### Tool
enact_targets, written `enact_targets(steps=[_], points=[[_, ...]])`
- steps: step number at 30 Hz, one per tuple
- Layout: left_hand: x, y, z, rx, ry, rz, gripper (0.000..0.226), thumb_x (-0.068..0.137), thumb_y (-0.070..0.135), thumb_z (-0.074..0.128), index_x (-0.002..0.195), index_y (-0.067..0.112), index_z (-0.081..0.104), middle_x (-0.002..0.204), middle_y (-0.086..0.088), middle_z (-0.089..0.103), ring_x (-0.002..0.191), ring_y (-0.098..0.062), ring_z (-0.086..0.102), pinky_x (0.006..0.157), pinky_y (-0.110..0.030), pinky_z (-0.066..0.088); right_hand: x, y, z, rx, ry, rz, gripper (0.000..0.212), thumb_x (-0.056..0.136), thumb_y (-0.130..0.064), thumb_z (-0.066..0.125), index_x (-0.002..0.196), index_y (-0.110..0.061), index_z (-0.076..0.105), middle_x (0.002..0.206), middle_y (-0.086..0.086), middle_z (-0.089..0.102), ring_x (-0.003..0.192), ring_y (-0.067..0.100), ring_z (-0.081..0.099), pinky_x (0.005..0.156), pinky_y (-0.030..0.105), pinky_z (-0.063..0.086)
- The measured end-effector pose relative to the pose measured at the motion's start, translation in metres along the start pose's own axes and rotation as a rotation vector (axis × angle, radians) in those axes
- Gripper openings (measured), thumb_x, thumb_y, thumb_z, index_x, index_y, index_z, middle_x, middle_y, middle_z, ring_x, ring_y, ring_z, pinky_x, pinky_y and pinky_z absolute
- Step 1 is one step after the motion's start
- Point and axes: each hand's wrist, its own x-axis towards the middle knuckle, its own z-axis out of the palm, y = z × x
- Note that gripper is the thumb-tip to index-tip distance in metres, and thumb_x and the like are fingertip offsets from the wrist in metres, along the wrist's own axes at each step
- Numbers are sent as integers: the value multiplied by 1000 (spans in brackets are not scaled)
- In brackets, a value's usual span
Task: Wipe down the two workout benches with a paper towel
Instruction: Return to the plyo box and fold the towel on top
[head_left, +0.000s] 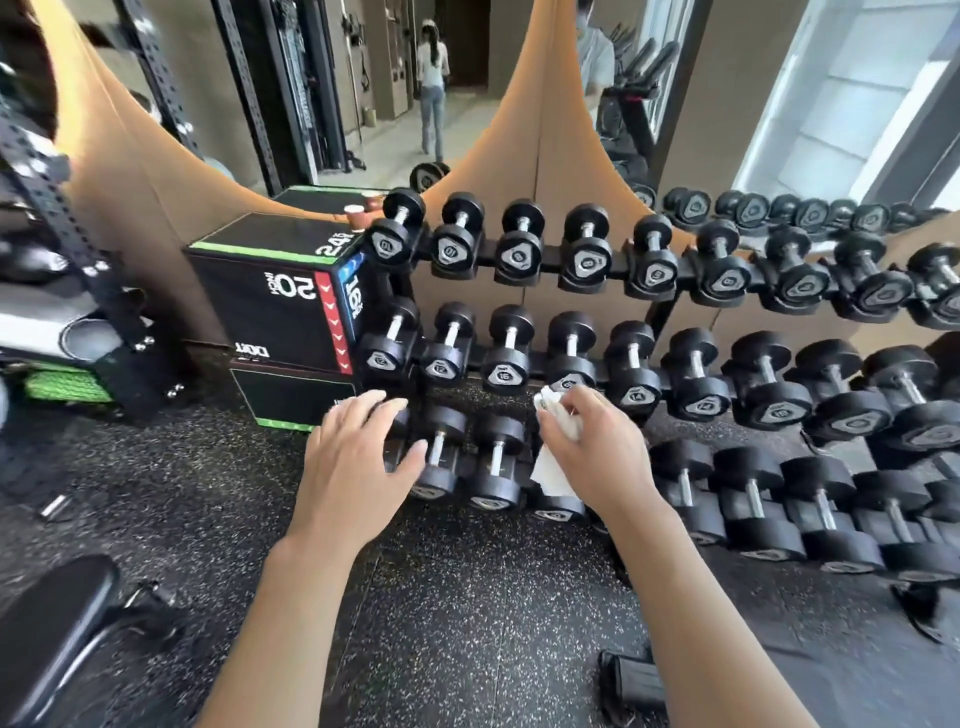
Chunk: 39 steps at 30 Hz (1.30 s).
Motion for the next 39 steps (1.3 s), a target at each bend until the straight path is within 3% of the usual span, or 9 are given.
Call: enact_targets(steps=[6,12,17,21,24,30,39], points=[[19,-48,-6,25,49,-88,56,98,53,55,147,26,56,154,3,51,145,-22,40,119,-48,39,46,-39,46,-31,-67,-105,25,98,-51,56,90,-28,51,81,-12,55,64,0,49,53,17,29],[50,-82,0,91,68,-202,55,99,52,57,147,27,56,154,2,50,144,-23,40,116,-49,39,106,-57,97,28,-119,-216,27,100,-50,57,90,-24,52,77,-10,54,61,3,50,52,26,38],[98,-96,4,144,118,-287,53,99,50,59,146,25,58,153,2,51,143,-24,41,116,-49,41,175,-64,144,123,-181,-280,30,100,-48,57,88,-22,49,79,-5,55,60,9,49,51,31,35],[132,-105,4,179,153,-360,54,99,51,59,147,27,57,154,3,50,143,-22,41,117,-48,40,228,-72,174,178,-206,-333,33,100,-49,56,87,-18,51,79,-2,55,62,15,51,57,36,47],[144,-115,3,214,166,-436,55,100,54,55,149,29,54,157,6,46,146,-19,37,119,-46,36,260,-82,194,231,-248,-392,33,100,-51,55,85,-22,47,79,-4,54,61,14,51,52,33,39],[152,-141,-2,247,154,-576,56,100,57,51,151,33,50,160,9,42,149,-18,31,119,-48,34,286,-115,238,321,-331,-444,30,100,-49,59,88,-23,50,77,-7,51,66,18,48,59,34,36],[179,-219,-15,226,171,-611,57,100,57,51,152,33,50,159,8,43,149,-19,32,121,-49,33,308,-176,302,307,-390,-447,33,101,-53,56,91,-22,54,88,-6,59,73,19,55,62,35,40]])
